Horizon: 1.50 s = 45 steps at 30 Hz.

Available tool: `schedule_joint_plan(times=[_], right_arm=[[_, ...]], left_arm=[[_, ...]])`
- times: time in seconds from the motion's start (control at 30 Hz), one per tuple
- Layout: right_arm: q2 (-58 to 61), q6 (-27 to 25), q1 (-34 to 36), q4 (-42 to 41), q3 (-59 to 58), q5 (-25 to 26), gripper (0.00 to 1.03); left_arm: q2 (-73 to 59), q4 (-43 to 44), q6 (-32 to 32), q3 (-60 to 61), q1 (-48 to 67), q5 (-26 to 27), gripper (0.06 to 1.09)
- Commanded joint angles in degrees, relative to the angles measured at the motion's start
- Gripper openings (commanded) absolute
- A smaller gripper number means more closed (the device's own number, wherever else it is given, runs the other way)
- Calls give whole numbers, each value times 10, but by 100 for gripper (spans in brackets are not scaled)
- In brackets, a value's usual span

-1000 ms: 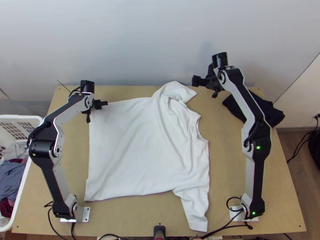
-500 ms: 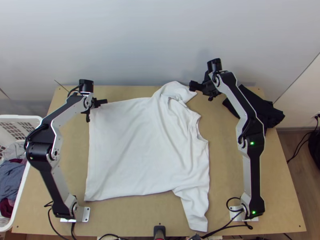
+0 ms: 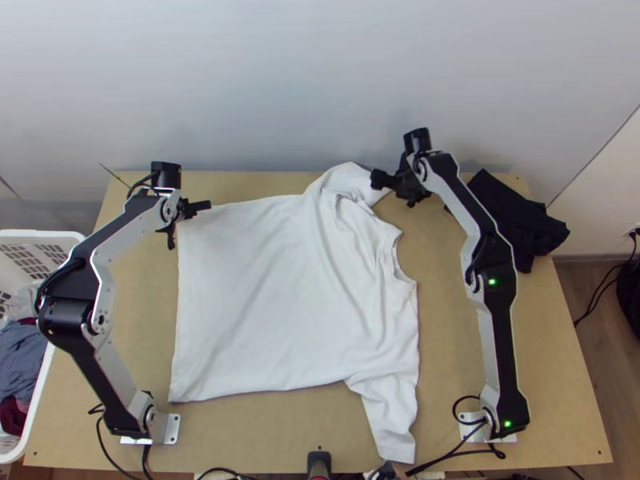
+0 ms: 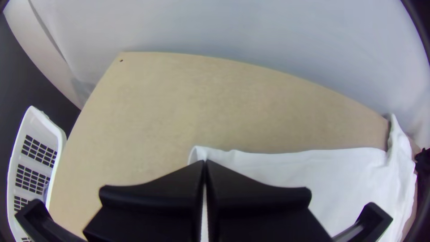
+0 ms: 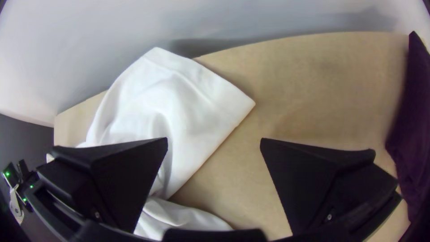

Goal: Fold the t-shirt

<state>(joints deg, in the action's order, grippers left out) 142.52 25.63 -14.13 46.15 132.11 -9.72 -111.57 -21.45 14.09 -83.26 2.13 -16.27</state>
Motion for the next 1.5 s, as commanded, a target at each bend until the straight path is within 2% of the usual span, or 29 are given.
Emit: schedule_joint_plan(times=[0.0, 0.27, 0.43, 0.53, 0.77, 0.93, 0.97, 1.03, 1.1, 1.13, 1.47], right_arm=[[22, 7, 0, -12, 2, 0, 96], [28, 10, -1, -29, 2, 3, 92], [33, 9, -7, -39, 3, 28, 92], [34, 9, -11, -52, 3, 46, 84], [40, 7, -20, -71, 3, 73, 83], [42, 7, -27, -89, 4, 76, 65], [42, 7, -28, -93, 4, 77, 57], [43, 8, -29, -99, 3, 76, 38], [45, 9, -30, -99, 3, 78, 6], [45, 12, -30, -99, 3, 82, 3], [-8, 16, -15, -93, 4, 83, 3]], left_arm=[[18, -1, 2, 16, -1, 0, 10], [21, -2, 1, 18, -5, 3, 10], [23, -2, 2, 20, -2, 4, 10], [27, -2, 2, 20, -2, 4, 10], [36, -3, 1, 27, -5, 4, 10], [39, -3, 1, 32, -7, 4, 10], [40, -3, 1, 32, -7, 4, 10], [43, -3, 2, 33, -7, 4, 10], [45, -3, 2, 32, -7, 4, 10], [46, -3, 2, 32, -7, 4, 10], [66, -3, 9, 14, -6, 5, 10]])
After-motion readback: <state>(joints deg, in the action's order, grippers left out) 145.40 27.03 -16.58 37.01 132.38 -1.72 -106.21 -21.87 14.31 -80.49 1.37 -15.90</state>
